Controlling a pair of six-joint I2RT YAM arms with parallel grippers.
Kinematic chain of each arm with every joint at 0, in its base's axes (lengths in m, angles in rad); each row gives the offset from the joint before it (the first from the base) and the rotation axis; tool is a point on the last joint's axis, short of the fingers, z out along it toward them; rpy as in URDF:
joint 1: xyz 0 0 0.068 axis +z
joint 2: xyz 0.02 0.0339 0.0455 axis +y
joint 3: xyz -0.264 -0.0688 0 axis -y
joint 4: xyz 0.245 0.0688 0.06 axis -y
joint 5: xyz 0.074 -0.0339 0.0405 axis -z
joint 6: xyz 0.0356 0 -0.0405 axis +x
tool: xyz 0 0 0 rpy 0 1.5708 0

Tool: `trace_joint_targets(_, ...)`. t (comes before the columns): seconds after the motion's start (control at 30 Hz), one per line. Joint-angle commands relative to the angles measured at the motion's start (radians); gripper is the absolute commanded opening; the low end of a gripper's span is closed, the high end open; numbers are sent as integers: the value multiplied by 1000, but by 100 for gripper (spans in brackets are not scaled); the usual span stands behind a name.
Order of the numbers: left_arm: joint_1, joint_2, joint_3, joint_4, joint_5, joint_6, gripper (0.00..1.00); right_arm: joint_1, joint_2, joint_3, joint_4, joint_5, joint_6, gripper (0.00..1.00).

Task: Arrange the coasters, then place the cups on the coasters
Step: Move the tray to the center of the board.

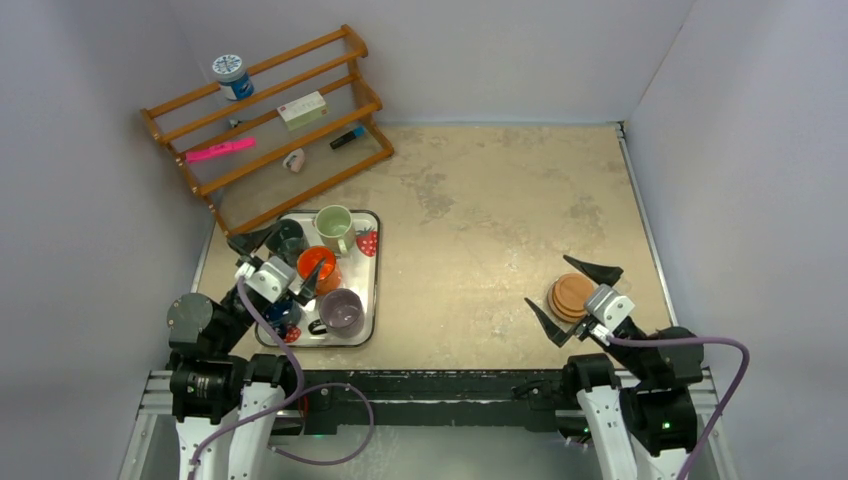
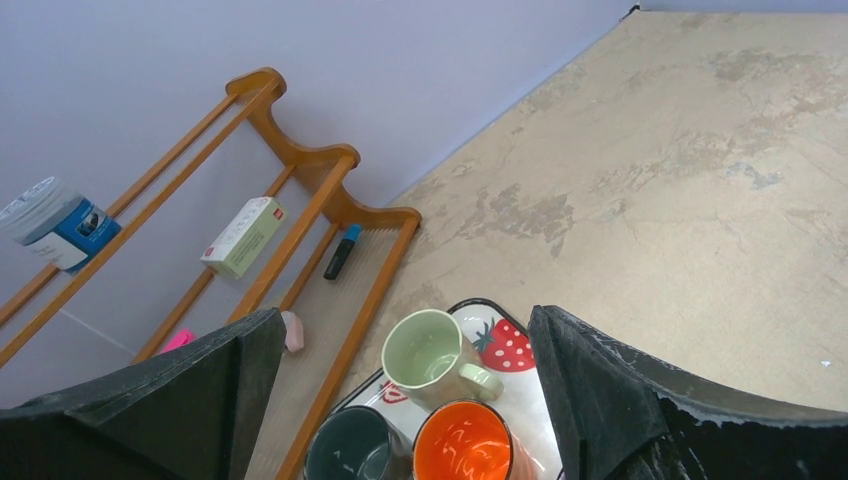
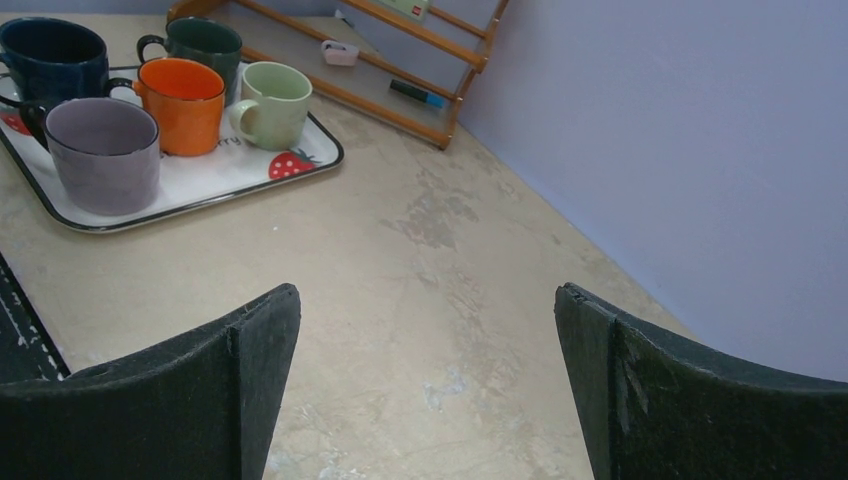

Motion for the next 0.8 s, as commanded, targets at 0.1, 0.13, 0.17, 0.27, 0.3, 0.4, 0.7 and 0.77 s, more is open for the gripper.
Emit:
trace_joint_targets(0.1, 8, -3, -14, -8, 93, 52, 100, -2, 69, -4, -9, 24, -34, 99)
trace_joint_targets(0.13, 8, -2, -16, -13, 106, 65, 100, -2, 84, -4, -6, 43, -31, 99)
trace_joint_targets(0.17, 8, 1, -20, -17, 118, 78, 100, -2, 102, -5, 0, 65, -24, 99)
trace_joint_targets(0.27, 8, 35, -18, -12, 129, 87, 100, -2, 180, 5, 20, 167, 0, 99)
trace_joint_targets(0.3, 8, 57, -14, -12, 129, 85, 100, -2, 214, 13, 15, 200, 2, 99)
trace_joint_targets(0.4, 8, 169, 27, -30, 118, 81, 100, -2, 333, 53, -21, 255, -10, 99)
trace_joint_targets(0.7, -11, 485, 140, -13, 60, 84, 100, -2, 487, 80, -26, 397, -34, 99)
trace_joint_targets(0.77, -57, 532, 160, 2, -6, 77, 100, -2, 488, 68, -7, 422, -36, 99)
